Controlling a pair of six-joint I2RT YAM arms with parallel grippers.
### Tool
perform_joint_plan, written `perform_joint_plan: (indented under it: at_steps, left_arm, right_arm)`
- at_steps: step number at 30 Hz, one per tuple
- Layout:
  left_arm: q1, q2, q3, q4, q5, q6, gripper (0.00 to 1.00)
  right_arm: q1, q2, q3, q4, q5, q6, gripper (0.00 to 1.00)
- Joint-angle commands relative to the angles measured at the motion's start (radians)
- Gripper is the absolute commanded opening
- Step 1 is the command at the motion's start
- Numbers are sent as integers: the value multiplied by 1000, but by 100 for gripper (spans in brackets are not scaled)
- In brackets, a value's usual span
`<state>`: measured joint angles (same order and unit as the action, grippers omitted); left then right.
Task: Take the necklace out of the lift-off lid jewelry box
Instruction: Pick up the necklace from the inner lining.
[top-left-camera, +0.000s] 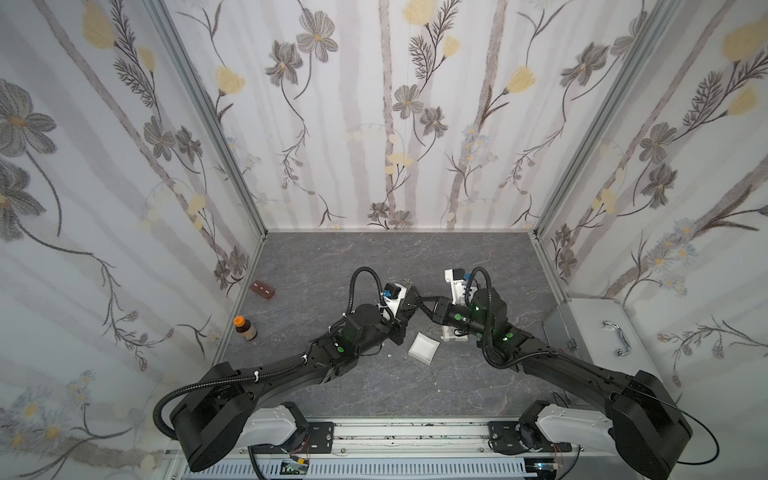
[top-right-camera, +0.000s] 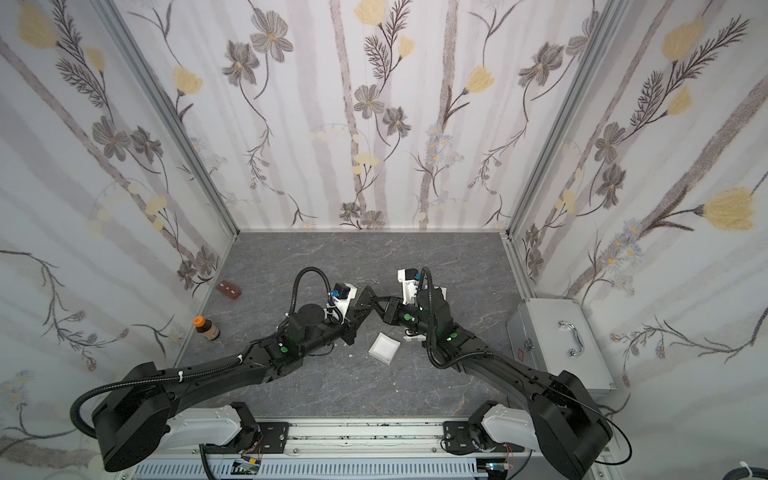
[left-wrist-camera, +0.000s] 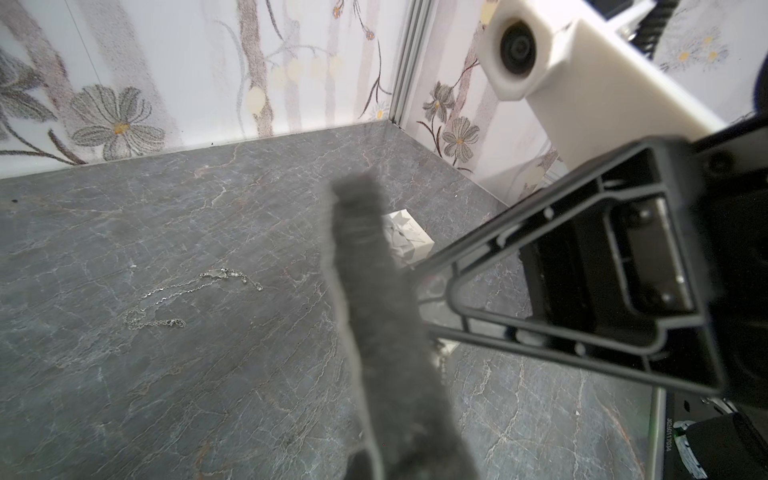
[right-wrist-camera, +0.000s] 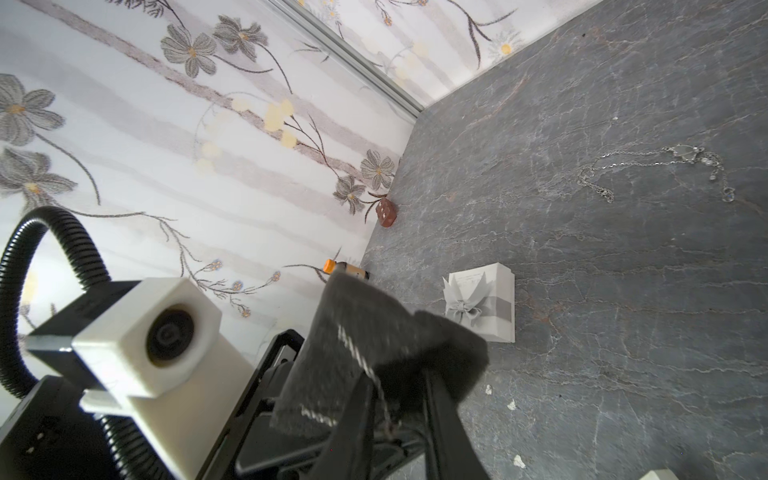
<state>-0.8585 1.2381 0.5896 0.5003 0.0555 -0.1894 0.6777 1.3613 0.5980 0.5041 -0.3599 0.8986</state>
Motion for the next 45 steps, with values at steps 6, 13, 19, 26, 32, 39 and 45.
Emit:
perform_joint_plan:
  at_steps: [6, 13, 19, 26, 32, 39, 45]
  left_arm:
    - [2, -31, -8, 41, 21, -4, 0]
    - [4, -54, -2, 5, 90, 6, 0]
    - [12, -103, 27, -121, 195, 51, 0]
    - [23, -135, 45, -193, 315, 77, 0]
    - [27, -134, 64, -219, 367, 91, 0]
    - [29, -120, 76, -233, 371, 100, 0]
    - [30, -102, 80, -258, 345, 125, 0]
  right_arm:
    - [-14, 2, -37, 206, -161, 29, 22]
    - [-31, -25, -43, 196, -216, -38, 27]
    - [-58, -91, -9, -18, -239, -202, 27]
    - [-70, -135, 25, -175, -287, -327, 27]
    - [-70, -153, 22, -184, -320, -346, 25]
    - [-69, -175, 20, -201, -331, -359, 23]
    - [-69, -191, 23, -225, -328, -366, 22]
